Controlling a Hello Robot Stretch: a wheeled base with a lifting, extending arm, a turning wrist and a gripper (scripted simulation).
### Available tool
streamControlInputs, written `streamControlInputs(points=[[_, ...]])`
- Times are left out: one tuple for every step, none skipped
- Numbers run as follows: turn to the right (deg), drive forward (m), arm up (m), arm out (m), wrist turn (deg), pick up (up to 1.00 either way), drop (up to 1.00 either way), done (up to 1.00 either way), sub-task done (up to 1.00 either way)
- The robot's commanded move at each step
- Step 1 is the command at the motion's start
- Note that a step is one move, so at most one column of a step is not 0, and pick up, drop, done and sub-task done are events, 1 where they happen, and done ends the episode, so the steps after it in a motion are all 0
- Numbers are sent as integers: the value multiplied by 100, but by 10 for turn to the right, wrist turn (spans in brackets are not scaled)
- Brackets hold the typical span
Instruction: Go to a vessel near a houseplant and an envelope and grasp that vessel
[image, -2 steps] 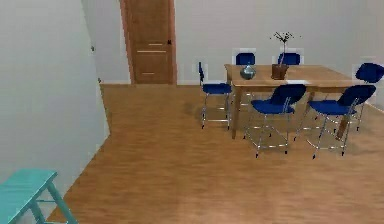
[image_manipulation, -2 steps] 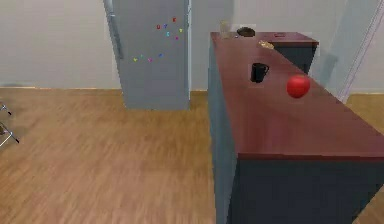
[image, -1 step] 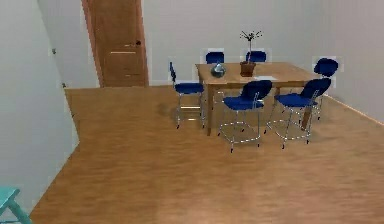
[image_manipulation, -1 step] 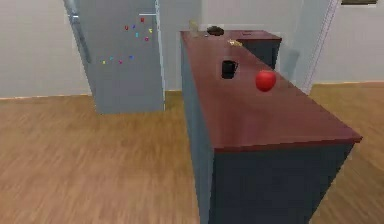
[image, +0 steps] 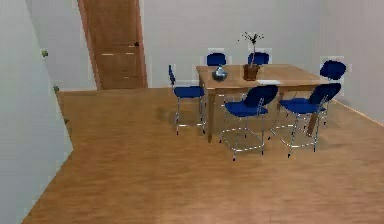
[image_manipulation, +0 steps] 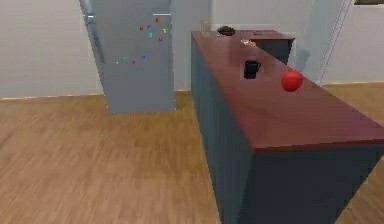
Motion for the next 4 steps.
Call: streamControlInputs(points=[[300, 0, 0, 0, 0, 0, 0, 0, 0], [0, 100, 0, 0, 0, 0, 0, 0, 0], [30, 0, 0, 0, 0, 0, 0, 0, 0], [0, 45, 0, 0, 0, 0, 0, 0, 0]])
